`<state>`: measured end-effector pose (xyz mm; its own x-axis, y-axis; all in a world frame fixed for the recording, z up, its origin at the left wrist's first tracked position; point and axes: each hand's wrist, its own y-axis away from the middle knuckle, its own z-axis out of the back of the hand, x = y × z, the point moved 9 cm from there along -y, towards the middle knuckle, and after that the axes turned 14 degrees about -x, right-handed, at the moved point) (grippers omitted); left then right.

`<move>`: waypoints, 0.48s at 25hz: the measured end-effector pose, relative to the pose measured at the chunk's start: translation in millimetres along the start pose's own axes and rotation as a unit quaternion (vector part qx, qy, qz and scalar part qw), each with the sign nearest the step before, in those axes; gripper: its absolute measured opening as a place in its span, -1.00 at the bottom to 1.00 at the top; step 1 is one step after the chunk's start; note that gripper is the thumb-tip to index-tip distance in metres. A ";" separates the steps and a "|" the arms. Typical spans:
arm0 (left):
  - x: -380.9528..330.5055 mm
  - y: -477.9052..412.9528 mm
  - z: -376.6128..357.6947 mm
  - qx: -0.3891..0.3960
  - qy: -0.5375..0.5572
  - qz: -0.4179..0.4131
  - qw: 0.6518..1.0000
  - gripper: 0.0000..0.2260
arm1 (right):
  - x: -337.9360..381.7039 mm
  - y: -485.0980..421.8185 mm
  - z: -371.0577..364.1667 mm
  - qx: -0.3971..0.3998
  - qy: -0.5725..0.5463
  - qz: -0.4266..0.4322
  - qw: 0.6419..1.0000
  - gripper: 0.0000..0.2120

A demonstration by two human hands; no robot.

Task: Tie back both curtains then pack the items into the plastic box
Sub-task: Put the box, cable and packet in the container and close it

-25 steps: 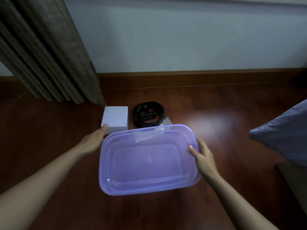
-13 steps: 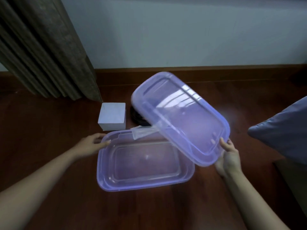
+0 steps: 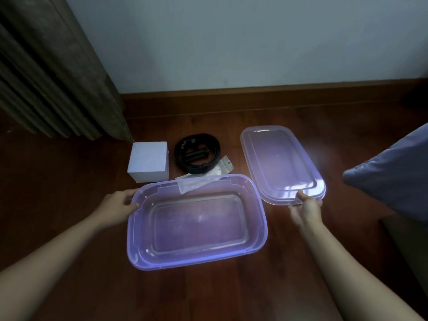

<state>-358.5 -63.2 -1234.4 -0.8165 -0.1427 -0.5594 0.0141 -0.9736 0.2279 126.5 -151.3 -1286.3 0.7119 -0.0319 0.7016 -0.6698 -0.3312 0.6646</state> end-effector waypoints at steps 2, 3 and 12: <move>1.0 0.0 0.6 -0.015 -0.010 0.000 1.000 -0.59 | -0.2 -7.6 6.6 -0.012 0.045 0.033 0.998 -0.42; 0.8 0.5 0.7 -0.022 -0.013 0.002 1.000 -0.59 | -1.3 -10.4 11.2 -0.021 0.084 0.056 0.995 -0.48; -30.6 -15.5 36.2 -0.221 -0.028 -0.036 0.974 -0.56 | 7.3 15.2 31.5 -0.175 0.496 0.187 0.830 -0.33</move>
<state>-354.6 -37.3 -1191.9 -0.8542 -0.0737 -0.5148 0.1933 -0.9640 -0.1828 128.1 -186.2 -1279.1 0.0337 0.7784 0.6269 -0.9484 -0.1729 0.2657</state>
